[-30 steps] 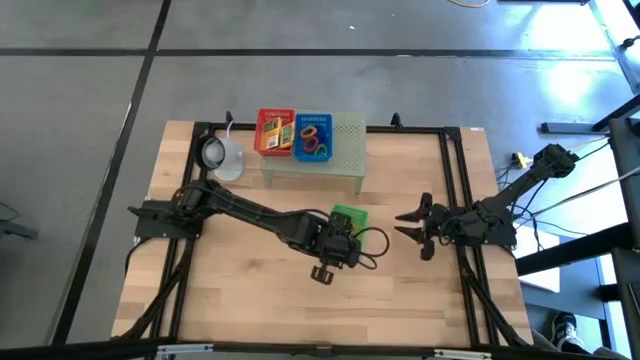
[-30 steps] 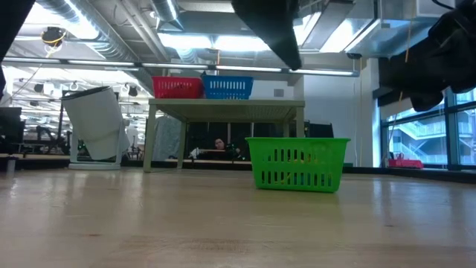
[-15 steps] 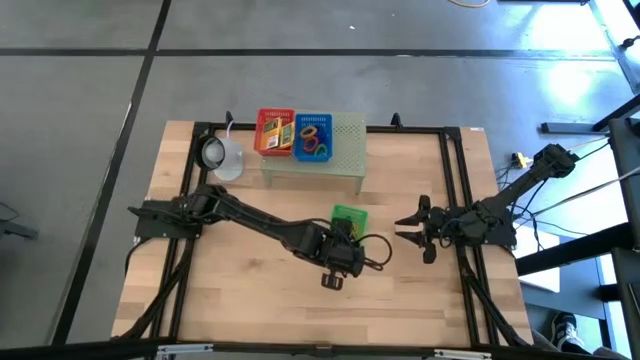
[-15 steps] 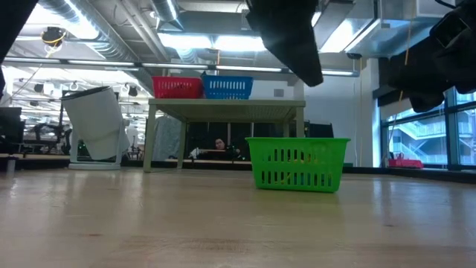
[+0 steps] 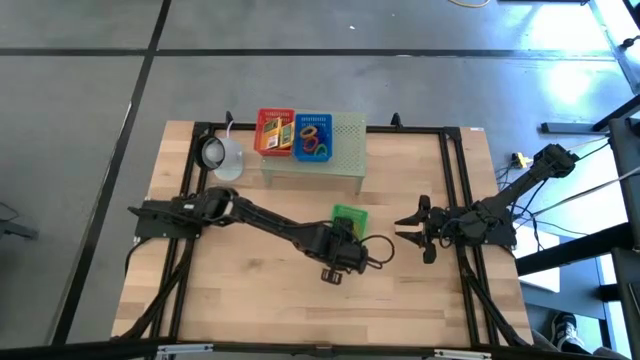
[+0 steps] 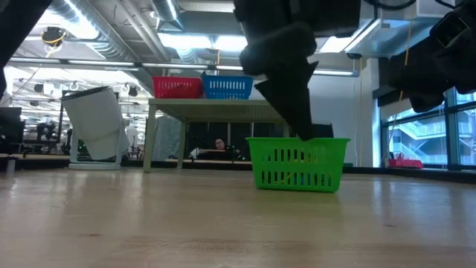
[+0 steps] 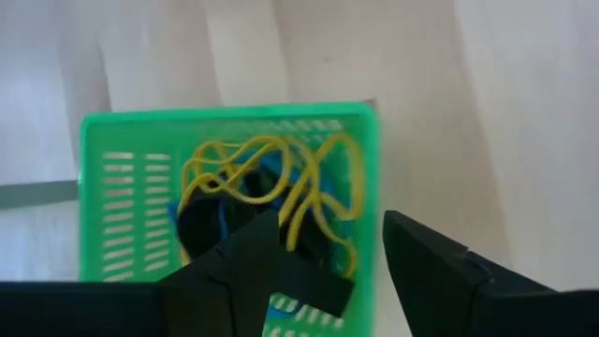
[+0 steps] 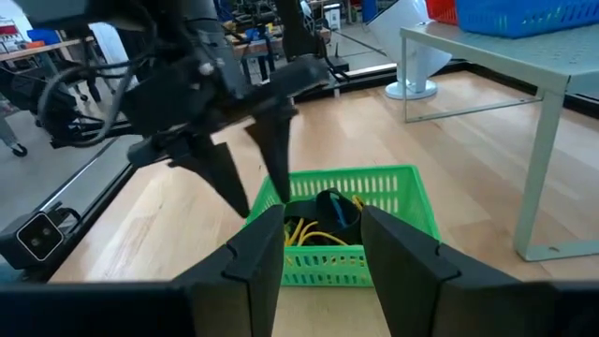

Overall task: Pick & Place Office Desk Supplies
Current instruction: Put the green bin on the shelf

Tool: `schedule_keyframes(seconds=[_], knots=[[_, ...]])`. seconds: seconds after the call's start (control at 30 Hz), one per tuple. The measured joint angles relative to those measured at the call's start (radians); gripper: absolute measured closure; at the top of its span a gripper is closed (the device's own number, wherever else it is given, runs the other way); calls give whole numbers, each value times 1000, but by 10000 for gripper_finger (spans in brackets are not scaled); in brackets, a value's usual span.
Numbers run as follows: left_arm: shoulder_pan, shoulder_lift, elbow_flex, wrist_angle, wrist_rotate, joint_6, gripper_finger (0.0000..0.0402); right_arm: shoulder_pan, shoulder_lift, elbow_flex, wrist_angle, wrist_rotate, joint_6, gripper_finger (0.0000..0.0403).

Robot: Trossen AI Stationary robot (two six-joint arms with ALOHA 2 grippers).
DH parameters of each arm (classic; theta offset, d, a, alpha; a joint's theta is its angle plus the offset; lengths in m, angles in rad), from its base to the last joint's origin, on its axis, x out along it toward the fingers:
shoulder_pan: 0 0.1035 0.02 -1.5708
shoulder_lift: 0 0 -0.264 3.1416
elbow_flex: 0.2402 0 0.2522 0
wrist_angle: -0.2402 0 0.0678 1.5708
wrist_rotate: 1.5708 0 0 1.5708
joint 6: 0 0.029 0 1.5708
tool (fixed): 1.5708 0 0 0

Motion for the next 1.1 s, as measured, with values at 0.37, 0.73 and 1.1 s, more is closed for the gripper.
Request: schedule_keyframes(seconds=[0.37,0.73,1.1], knots=[[29,1,0,44,135,-47,233,0,0,0,0,0,0,256],[29,4,-114,121,120,-46,251,0,0,0,0,0,0,257],[25,1,-112,124,115,4,355,0,0,0,0,0,0,257]])
